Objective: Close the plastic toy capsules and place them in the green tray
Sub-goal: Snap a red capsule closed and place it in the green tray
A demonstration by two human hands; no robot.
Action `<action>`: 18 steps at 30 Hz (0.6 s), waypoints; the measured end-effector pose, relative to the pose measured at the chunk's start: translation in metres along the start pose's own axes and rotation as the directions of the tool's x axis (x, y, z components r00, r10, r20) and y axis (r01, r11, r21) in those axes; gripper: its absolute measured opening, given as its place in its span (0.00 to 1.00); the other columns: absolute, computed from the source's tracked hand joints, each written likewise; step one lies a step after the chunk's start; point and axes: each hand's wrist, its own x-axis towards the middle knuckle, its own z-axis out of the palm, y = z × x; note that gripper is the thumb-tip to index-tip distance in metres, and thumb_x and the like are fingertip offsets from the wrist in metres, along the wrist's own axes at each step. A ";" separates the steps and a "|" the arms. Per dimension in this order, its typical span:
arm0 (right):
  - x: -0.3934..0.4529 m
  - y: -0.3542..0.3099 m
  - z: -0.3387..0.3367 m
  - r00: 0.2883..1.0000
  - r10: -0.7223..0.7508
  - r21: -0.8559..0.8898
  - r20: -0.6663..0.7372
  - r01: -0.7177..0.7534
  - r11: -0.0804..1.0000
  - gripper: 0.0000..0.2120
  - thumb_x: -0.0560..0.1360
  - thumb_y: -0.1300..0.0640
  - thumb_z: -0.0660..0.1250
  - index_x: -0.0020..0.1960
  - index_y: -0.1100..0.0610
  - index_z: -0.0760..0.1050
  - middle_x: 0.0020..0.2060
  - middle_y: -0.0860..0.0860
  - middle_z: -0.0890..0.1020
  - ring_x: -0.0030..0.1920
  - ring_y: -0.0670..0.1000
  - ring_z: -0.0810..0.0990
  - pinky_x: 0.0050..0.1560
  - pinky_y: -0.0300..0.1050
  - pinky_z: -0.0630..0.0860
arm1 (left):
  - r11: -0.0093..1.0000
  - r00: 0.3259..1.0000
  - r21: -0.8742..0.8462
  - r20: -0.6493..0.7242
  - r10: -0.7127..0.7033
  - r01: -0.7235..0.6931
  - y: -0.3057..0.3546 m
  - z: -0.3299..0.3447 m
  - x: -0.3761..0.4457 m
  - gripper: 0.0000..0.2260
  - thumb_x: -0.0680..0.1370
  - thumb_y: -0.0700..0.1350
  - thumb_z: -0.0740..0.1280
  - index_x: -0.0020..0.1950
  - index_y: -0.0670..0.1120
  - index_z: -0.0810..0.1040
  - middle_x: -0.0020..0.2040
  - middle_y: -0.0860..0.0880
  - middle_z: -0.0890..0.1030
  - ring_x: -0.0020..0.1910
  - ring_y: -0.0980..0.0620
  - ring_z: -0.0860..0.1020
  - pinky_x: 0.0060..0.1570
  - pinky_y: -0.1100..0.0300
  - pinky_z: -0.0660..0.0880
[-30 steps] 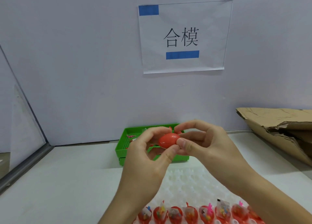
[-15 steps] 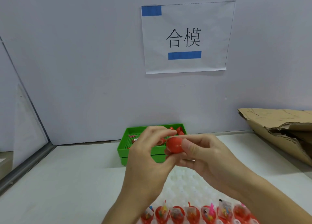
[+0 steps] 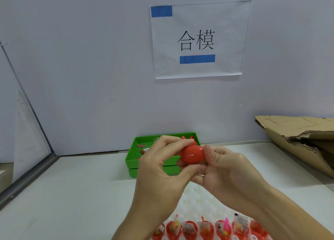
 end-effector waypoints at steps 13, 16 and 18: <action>0.001 0.009 0.001 0.997 -0.023 0.165 0.071 0.011 0.986 0.26 0.62 0.54 0.83 0.49 0.72 0.80 0.40 0.61 0.81 0.40 0.54 0.82 0.51 0.48 0.81 | 0.959 0.968 0.217 -0.133 0.213 -0.181 0.004 0.007 -0.006 0.16 0.68 0.33 0.70 0.54 0.45 0.85 0.47 0.55 0.82 0.50 0.56 0.81 0.51 0.67 0.76; 0.002 0.008 0.001 0.999 -0.023 0.150 0.043 0.016 0.989 0.27 0.60 0.54 0.84 0.48 0.72 0.81 0.40 0.61 0.81 0.40 0.54 0.82 0.51 0.49 0.81 | 0.960 0.969 0.208 -0.123 0.216 -0.188 0.004 0.005 -0.005 0.17 0.68 0.34 0.71 0.55 0.46 0.85 0.47 0.56 0.81 0.50 0.57 0.80 0.51 0.67 0.76; 0.001 0.006 0.000 0.999 -0.007 0.152 0.036 0.001 0.988 0.27 0.60 0.54 0.84 0.49 0.71 0.82 0.43 0.63 0.81 0.45 0.58 0.84 0.53 0.50 0.81 | 0.976 0.981 0.157 -0.097 0.166 -0.149 0.005 0.002 -0.003 0.17 0.69 0.38 0.73 0.56 0.49 0.84 0.47 0.56 0.82 0.50 0.55 0.81 0.52 0.65 0.77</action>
